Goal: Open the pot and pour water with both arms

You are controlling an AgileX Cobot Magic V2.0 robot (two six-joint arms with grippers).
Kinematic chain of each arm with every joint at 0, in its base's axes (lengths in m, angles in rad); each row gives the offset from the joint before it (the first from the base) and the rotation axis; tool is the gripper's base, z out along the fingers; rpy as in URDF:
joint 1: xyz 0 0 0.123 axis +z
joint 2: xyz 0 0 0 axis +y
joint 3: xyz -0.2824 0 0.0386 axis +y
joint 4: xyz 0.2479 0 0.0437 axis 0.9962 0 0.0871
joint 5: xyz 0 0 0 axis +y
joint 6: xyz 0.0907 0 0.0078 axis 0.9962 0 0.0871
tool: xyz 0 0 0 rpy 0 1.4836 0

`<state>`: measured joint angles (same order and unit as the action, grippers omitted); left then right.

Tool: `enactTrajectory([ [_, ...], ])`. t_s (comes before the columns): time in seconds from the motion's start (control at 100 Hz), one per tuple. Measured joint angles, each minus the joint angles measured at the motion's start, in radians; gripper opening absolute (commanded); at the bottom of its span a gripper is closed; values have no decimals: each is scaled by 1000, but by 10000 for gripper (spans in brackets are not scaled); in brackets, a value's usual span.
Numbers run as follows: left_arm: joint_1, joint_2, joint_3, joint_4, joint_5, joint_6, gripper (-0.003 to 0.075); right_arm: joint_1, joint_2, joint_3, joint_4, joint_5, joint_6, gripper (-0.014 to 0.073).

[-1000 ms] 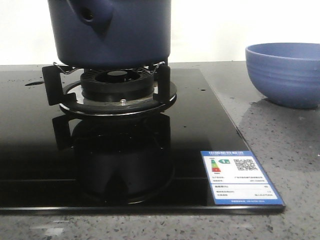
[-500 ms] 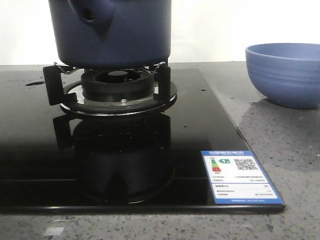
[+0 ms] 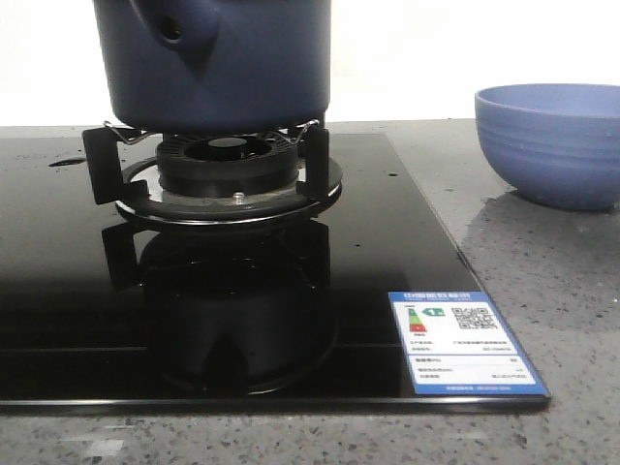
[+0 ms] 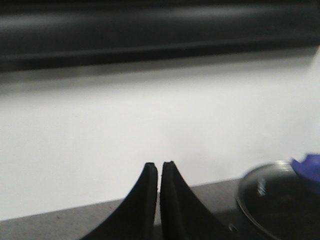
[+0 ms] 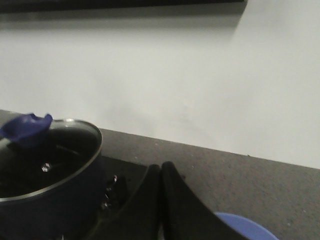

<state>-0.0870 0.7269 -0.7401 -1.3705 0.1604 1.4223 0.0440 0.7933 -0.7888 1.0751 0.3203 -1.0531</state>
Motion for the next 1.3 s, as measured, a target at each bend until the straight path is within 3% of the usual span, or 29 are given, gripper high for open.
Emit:
enactTrajectory([
  [0.23, -56, -208, 231, -26, -34, 0, -20, 15, -221, 304, 11, -127, -35, -42],
  [0.44, -58, -395, 349, -45, -65, 0, -20, 15, -392, 456, 15, -198, -37, -42],
  [1.3, -58, -454, 371, -120, -67, 0, -20, 15, -418, 479, 25, -226, -39, -42],
])
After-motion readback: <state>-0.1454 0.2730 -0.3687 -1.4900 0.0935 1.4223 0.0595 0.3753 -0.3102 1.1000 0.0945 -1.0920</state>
